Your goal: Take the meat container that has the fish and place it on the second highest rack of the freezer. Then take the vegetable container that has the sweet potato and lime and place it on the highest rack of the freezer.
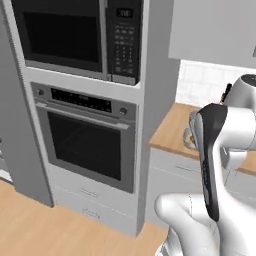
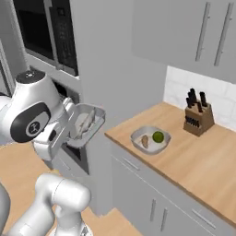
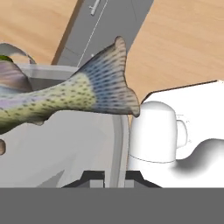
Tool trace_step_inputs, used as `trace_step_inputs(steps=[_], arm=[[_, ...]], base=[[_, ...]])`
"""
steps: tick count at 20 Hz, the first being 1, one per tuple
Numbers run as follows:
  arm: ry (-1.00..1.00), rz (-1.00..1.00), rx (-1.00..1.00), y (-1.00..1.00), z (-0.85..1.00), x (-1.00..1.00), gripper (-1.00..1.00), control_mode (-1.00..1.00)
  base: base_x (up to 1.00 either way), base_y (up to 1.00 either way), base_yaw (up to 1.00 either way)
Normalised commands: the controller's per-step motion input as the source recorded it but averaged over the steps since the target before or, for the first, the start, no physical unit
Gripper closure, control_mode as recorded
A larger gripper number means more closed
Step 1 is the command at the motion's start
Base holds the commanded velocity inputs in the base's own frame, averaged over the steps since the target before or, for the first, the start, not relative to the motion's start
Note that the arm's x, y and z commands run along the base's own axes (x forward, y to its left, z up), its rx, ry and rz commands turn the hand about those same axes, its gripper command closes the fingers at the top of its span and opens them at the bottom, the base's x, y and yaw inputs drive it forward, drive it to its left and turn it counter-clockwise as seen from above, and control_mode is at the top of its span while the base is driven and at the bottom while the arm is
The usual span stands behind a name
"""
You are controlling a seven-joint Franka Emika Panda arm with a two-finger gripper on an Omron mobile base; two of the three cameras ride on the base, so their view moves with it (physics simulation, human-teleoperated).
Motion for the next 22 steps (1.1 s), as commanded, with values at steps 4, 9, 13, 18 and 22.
trace_step_inputs(steps=[4,9,13,18,22], arm=[[0.00,0.00,0.00,0.00,0.00,0.00,1.00,1.00],[0.00,0.00,0.00,0.00,0.00,0.00,1.00,1.00],[0.00,0.00,0.00,0.00,0.00,0.00,1.00,1.00],[0.00,0.00,0.00,0.00,0.00,0.00,1.00,1.00],[0.00,0.00,0.00,0.00,0.00,0.00,1.00,1.00]], base=[[-0.03,0.06,0.83],[0.05,0.39,0.70],[0.45,0.69,0.35],[0.71,0.74,0.26],[0.84,0.72,0.25]])
